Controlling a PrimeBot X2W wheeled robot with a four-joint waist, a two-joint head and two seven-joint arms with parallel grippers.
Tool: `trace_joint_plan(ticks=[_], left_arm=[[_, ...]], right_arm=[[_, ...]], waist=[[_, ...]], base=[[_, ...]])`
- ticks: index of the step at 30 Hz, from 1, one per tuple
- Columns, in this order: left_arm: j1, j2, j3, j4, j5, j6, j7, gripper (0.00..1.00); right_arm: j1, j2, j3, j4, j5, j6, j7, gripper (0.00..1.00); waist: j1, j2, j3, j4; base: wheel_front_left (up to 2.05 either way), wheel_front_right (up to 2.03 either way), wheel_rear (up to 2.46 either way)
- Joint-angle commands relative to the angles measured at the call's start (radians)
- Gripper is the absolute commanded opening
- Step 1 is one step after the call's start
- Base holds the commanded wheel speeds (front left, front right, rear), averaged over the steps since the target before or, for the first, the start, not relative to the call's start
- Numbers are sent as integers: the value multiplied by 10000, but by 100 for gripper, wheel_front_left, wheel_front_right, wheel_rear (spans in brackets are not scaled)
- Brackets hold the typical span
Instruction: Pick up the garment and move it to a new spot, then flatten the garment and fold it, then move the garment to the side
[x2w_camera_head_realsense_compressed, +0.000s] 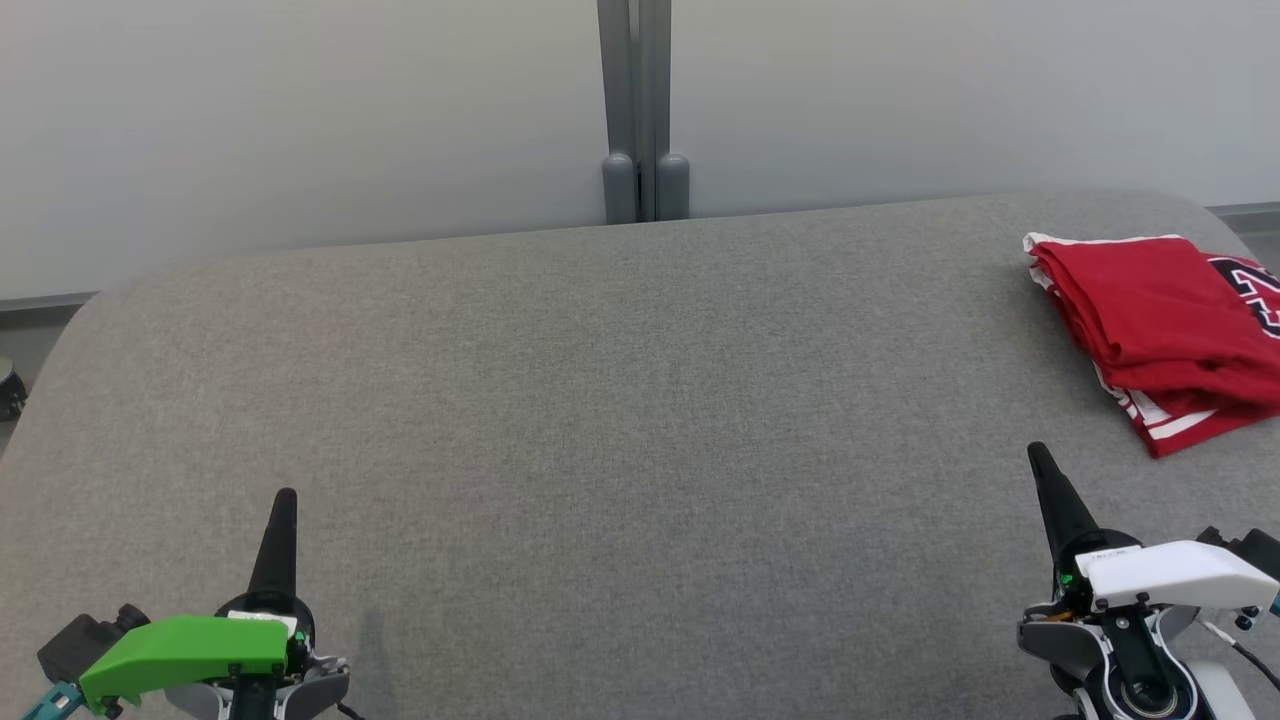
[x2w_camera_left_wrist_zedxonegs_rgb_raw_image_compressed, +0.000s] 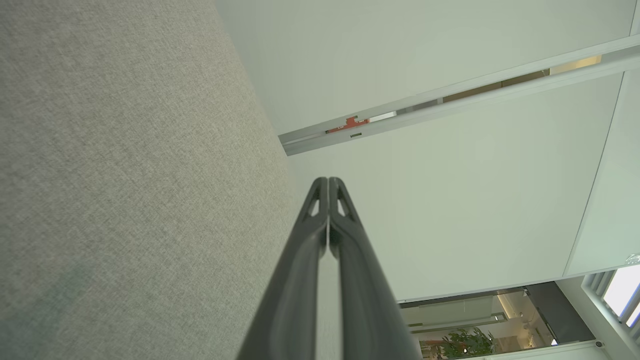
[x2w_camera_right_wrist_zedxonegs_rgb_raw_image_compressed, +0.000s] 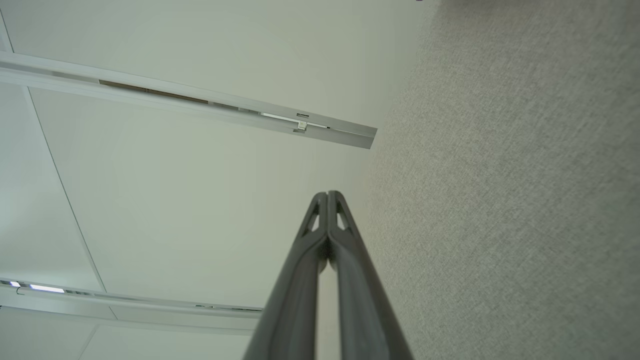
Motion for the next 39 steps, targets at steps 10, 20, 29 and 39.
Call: trace_joint_plan(ticks=[10,20,29,39], left_arm=[[-448,122,156,113,-974,-146,215,0],[-629,147,264,222,-1747,-230,382,0],[-744,163,344,321,-2361,-299,528,0],[-791,147,394,365,-2581,-305,597,0]], right_arm=[[-322,15,-127,69,929,5,246,0],[-460,36,-210,145,1655,4,421,0],[-534,51,-280,208,2244,4,569,0],[-600,58,-313,232,2467,4,638,0]], waist=[[0,0,95,4],[0,0,188,8],[0,0,268,11],[0,0,309,13]], base=[[0,0,0],[0,0,0],[0,0,0],[0,0,0]])
